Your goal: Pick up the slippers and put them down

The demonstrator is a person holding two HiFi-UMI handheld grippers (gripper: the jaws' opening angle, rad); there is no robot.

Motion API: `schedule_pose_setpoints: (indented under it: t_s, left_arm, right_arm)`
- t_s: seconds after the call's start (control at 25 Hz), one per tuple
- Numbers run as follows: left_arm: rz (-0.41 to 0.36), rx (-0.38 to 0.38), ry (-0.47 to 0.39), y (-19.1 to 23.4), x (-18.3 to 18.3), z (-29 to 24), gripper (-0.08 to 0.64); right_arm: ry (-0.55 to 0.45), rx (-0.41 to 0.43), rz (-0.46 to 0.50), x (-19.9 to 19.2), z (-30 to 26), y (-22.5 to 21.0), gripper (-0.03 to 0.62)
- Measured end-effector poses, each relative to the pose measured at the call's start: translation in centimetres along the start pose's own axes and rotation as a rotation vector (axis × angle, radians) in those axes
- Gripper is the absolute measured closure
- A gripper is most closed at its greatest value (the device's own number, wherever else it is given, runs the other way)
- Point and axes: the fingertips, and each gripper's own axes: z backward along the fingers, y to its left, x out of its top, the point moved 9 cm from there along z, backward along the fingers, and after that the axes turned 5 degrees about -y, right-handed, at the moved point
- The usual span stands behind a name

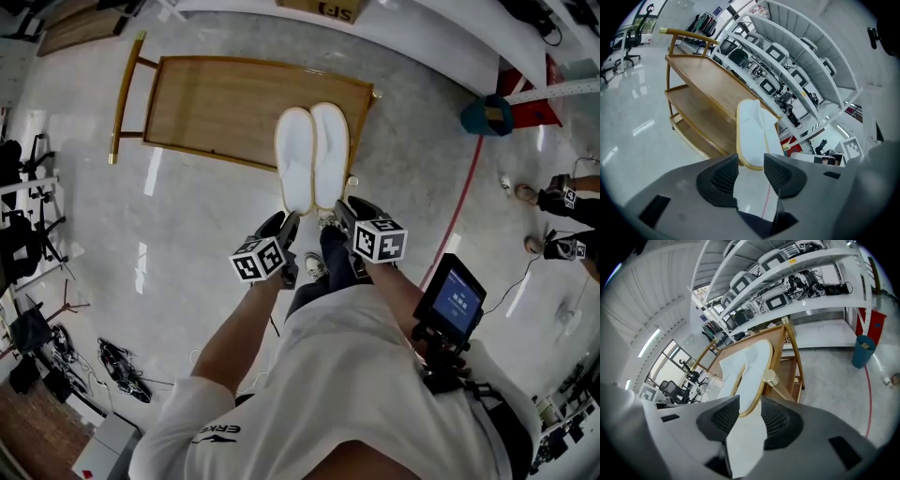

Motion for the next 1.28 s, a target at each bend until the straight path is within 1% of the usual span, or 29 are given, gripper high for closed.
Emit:
schedule_pose_setpoints:
  t_s: [0.16, 0.32, 0.44, 0.56, 0.76, 0.84, 0.92, 1.12, 1.2, 1.28]
  left_arm:
    - [0.037, -0.031, 0.003, 0.4, -0.1, -1.0, 0.376]
    - [0.066, -0.057, 0.010, 0.5, -0.1, -2.1, 0.370]
    - [0.111, -0.072, 0.009, 0.9, 0.1, -3.0, 0.370]
    - [0.153, -0.088, 0.015, 1.3, 0.1, -3.9, 0.371]
    - [0.168, -0.115, 0.038, 1.5, 0.2, -4.2, 0.374]
    - [0.175, -0.117, 0.039, 1.6, 0.2, -4.1, 0.383]
    - [0.178, -0.117, 0.039, 1.7, 0.1, -4.1, 0.394]
    - [0.175, -0.118, 0.030, 1.4, 0.5, -3.7, 0.424]
    - [0.173, -0.127, 0.021, 1.2, 0.6, -3.4, 0.445]
    - [0.167, -0.140, 0.009, 0.8, 0.7, -3.2, 0.483]
  right_arm:
    - [0.014, 0.031, -0.039, 0.1, -0.8, -0.2, 0.448]
    - [0.026, 0.058, -0.102, -0.1, -1.7, -0.7, 0.434]
    - [0.041, 0.076, -0.148, -0.4, -2.6, -1.0, 0.431]
    - [0.040, 0.084, -0.168, -0.5, -3.2, -1.1, 0.431]
    - [0.049, 0.086, -0.178, -0.7, -3.5, -1.2, 0.433]
    - [0.049, 0.092, -0.185, -0.7, -3.6, -1.1, 0.437]
    - [0.049, 0.091, -0.186, -0.7, -3.5, -1.1, 0.462]
    - [0.038, 0.100, -0.186, -0.3, -3.2, -0.8, 0.492]
    - [0.030, 0.107, -0.183, -0.2, -3.1, -0.5, 0.506]
    - [0.022, 0.111, -0.172, 0.0, -3.0, -0.1, 0.524]
